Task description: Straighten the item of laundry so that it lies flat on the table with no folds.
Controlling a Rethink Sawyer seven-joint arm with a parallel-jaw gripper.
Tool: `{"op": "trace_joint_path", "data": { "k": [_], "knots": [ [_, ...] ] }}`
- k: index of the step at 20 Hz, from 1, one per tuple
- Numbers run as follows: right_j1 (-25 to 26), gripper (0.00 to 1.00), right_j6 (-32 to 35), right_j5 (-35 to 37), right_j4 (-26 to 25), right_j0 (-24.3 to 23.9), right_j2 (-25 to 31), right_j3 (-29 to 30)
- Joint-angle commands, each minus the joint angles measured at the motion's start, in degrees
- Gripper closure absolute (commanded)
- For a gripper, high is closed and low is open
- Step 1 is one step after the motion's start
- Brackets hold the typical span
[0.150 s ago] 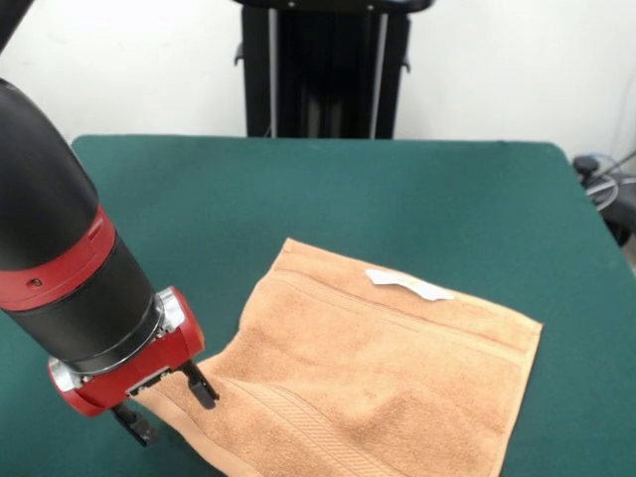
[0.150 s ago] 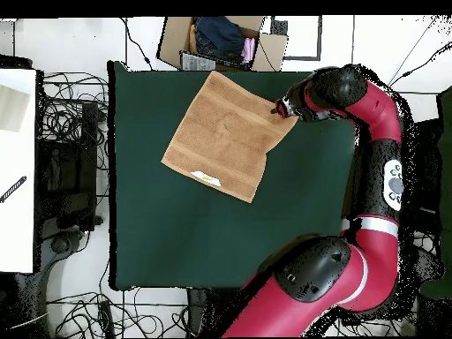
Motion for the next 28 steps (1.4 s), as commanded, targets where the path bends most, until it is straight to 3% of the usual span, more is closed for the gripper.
{"op": "trace_joint_path", "data": {
  "k": [1,9,28],
  "knots": [
    [-2.7,0.0,-10.9,-7.2,-1.7,-0.5,1.8,9.3],
    [-2.7,0.0,-9.7,-8.4,-1.8,-0.7,1.5,10.2],
    [-0.4,0.0,-8.6,-2.8,-3.2,0.6,-0.1,5.4]
  ]
}}
